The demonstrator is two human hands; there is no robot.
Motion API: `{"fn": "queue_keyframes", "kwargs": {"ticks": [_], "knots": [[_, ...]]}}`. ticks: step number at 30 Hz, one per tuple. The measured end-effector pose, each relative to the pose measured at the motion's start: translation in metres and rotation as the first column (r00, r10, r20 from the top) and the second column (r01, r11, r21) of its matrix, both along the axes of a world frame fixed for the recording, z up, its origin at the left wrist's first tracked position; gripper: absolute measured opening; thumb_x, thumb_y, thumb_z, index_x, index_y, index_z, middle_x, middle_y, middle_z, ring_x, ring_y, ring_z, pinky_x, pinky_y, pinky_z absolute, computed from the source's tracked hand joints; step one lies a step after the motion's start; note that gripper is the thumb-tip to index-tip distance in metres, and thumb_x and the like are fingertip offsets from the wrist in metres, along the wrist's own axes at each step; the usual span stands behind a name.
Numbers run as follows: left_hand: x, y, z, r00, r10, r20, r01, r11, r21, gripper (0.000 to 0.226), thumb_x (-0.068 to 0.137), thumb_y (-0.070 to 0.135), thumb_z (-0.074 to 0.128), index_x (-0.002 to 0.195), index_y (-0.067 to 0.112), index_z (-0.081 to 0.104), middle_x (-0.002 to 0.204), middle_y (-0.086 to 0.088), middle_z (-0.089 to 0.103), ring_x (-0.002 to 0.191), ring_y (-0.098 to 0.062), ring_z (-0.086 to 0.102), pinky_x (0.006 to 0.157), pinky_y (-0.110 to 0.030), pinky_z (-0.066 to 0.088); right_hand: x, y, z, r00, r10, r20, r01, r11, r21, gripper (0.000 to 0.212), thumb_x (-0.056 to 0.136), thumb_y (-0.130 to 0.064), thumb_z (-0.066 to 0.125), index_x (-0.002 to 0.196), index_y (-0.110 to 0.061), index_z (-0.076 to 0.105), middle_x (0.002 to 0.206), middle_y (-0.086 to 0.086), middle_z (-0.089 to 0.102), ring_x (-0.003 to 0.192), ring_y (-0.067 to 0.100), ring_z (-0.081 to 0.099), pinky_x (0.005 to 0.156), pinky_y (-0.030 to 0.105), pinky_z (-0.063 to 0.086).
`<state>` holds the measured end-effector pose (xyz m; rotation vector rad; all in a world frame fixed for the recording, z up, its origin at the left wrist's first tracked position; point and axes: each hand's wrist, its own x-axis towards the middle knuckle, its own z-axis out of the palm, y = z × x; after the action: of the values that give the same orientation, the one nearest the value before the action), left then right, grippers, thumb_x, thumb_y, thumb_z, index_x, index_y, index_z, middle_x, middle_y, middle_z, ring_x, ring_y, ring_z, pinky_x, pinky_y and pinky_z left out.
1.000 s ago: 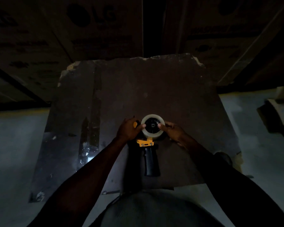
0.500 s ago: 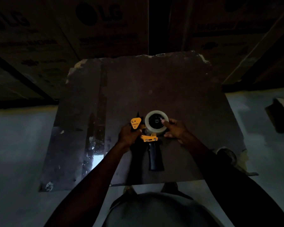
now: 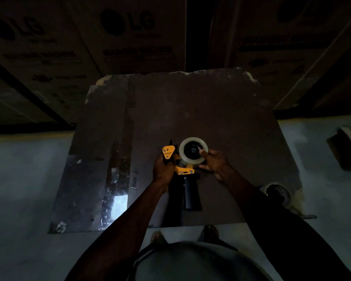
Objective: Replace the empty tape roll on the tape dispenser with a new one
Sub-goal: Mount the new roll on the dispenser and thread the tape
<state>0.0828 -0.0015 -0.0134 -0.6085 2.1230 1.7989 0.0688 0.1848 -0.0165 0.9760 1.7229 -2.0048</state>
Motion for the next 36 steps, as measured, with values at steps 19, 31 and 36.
{"fn": "queue_keyframes", "kwargs": {"ticks": [19, 31, 36], "knots": [[0.003, -0.016, 0.01, 0.894, -0.347, -0.283, 0.173, 0.85, -0.498, 0.041, 0.079, 0.03, 0.06, 0.118, 0.018, 0.058, 0.127, -0.012, 0.058, 0.123, -0.032, 0.053, 0.095, -0.038, 0.046, 0.059, -0.013, -0.057, 0.987, 0.147, 0.069, -0.163, 0.876, 0.455, 0.055, 0.07, -0.083, 0.037, 0.081, -0.037, 0.067, 0.078, 0.005, 0.073, 0.078, 0.032, 0.071, 0.078, 0.055, 0.059], [-0.054, -0.004, 0.009, 0.622, -0.774, 0.121, 0.379, 0.162, -0.911, 0.036, 0.07, 0.047, 0.066, 0.097, 0.023, 0.067, 0.127, -0.016, 0.049, 0.126, -0.037, 0.038, 0.095, -0.047, 0.045, 0.092, -0.063, -0.015, 0.941, 0.334, 0.062, -0.34, 0.919, 0.2, 0.015, 0.08, -0.033, 0.071, 0.082, -0.019, 0.067, 0.076, 0.006, 0.069, 0.066, 0.025, 0.068, 0.067, 0.045, 0.059], [-0.049, 0.003, 0.005, 0.644, -0.76, 0.088, 0.35, 0.19, -0.917, 0.046, 0.071, 0.051, 0.06, 0.111, 0.028, 0.064, 0.134, -0.01, 0.049, 0.128, -0.032, 0.036, 0.095, -0.048, 0.045, 0.098, -0.071, -0.005, 0.974, 0.217, 0.068, -0.218, 0.976, 0.005, 0.008, 0.093, -0.018, 0.057, 0.088, -0.013, 0.06, 0.06, 0.008, 0.059, 0.042, 0.022, 0.056, 0.043, 0.028, 0.049]]}}
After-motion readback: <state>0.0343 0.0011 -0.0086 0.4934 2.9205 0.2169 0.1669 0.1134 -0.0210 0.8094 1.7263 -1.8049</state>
